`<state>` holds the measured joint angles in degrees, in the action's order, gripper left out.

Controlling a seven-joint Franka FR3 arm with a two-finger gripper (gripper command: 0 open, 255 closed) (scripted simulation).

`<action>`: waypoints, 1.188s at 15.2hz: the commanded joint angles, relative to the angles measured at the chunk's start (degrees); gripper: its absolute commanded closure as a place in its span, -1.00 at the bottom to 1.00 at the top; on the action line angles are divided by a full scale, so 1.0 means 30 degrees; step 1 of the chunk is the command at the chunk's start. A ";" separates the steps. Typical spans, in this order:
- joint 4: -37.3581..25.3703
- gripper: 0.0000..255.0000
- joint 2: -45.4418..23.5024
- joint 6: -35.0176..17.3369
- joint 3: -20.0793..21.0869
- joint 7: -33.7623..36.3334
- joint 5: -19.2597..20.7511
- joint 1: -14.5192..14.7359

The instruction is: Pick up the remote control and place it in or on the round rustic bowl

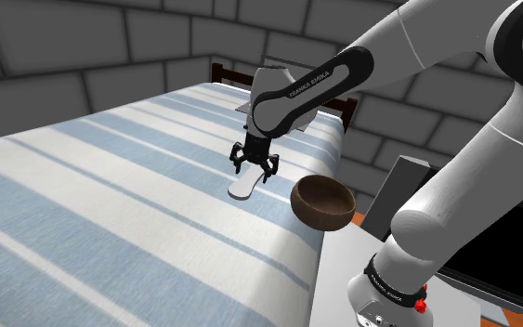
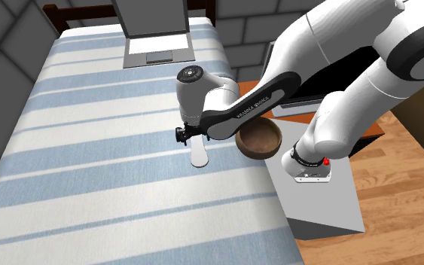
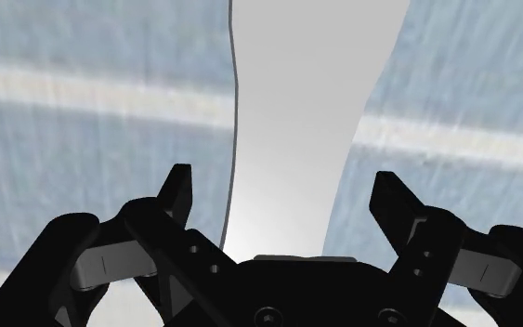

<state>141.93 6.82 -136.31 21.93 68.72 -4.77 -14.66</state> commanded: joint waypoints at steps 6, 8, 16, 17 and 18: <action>-0.0001 1.00 -0.0001 0.0000 0.0000 0.0001 0.0001 0.0000; -0.0001 1.00 0.0000 0.0002 0.0000 0.0000 0.0000 0.0000; -0.0520 1.00 0.0943 0.1421 -0.0125 -0.0254 -0.0335 0.0054; -0.0638 1.00 0.1117 0.1705 -0.0153 -0.0295 -0.0388 0.0063; -0.0759 1.00 0.1285 0.1988 -0.0181 -0.0333 -0.0437 0.0071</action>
<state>140.04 10.02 -131.36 21.49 67.88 -5.87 -14.49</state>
